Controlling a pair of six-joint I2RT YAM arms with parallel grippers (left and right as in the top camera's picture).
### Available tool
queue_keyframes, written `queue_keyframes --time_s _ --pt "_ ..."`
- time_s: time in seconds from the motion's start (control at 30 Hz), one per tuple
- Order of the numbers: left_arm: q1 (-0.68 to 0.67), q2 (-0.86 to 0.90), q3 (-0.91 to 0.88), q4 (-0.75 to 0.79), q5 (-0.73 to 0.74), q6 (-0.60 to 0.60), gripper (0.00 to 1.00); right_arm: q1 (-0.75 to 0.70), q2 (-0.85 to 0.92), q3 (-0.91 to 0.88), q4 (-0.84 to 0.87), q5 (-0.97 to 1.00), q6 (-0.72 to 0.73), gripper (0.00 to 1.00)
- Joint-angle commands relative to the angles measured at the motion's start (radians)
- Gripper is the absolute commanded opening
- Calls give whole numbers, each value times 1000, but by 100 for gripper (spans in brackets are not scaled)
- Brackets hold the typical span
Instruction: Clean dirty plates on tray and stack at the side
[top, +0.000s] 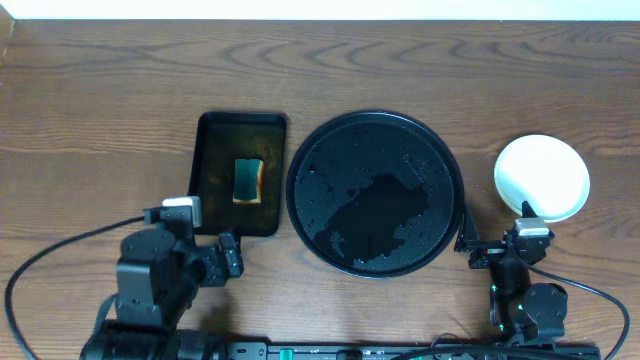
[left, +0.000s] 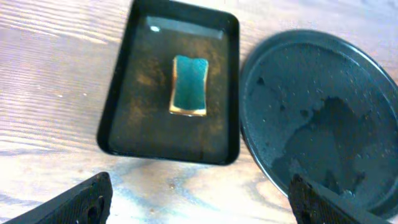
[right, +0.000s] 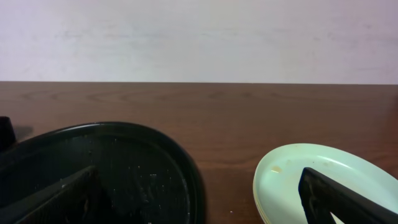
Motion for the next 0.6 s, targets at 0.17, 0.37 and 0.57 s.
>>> queue_keyframes --time_s 0.17,0.37,0.57 --pt "69 -248 -249 134 -20 24 90 8 -7 -1 -5 -4 -8 99" --pt "71 -415 -456 328 -20 24 90 8 -7 -1 -5 -5 -8 99" --pt "71 -482 -607 600 -21 24 91 8 -7 -1 -5 -5 -8 99"
